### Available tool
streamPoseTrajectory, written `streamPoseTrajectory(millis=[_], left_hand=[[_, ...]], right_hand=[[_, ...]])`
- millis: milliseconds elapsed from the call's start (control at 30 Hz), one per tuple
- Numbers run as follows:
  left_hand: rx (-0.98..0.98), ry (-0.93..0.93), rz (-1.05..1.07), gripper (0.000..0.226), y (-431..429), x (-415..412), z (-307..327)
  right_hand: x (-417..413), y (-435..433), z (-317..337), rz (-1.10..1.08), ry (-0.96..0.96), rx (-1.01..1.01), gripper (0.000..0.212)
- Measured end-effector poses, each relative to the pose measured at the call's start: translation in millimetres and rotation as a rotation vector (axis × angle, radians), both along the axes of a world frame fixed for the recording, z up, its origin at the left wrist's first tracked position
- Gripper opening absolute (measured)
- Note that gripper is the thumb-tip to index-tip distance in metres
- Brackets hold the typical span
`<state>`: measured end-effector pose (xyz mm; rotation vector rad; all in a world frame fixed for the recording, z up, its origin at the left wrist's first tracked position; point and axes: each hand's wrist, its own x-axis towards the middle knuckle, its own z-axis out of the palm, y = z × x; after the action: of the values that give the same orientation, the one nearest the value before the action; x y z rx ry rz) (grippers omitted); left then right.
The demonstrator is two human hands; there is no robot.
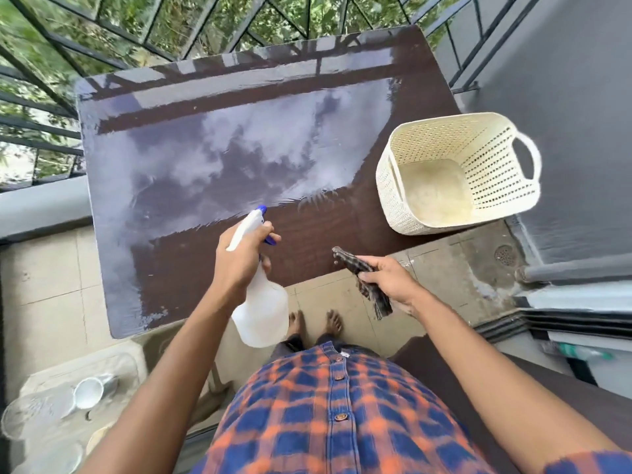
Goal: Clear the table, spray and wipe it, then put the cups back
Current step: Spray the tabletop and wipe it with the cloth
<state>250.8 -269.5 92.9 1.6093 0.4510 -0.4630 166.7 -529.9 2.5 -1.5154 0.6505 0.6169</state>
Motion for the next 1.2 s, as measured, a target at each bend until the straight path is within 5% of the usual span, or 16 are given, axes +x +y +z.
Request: streamPoseTrajectory(millis=[167,500,733,1033,1200], left_hand=[[-0.059,-0.042,-0.009,0.028,-0.2,17.3,16.5],[-0.159,-0.211,-0.059,0.02,-53.8,60.4,77.2],[-0.194,-0.208,-0.038,0.014,-122.1,82.2,99.3],[-0.265,-0.312,-0.002,0.011,-258.3,105.3,117.8],[-0.058,-0.525,-0.052,0.016,-318.7,98.3,66.7]], right_hand=[[-1.6,7.9,53.4,-0.179,0.055,0.269,0.036],[34.0,-90.6,173.9,-0.369,-0.202,0.31,0.036],[76.5,-189.7,153.9,-0.336,-0.174,0.066,0.022],[135.9,-248.0,66.9,0.063,-0.134,-0.737,0.009],[131.5,-249.3,21.8,0.261,-0.15,-0.894,0.031]])
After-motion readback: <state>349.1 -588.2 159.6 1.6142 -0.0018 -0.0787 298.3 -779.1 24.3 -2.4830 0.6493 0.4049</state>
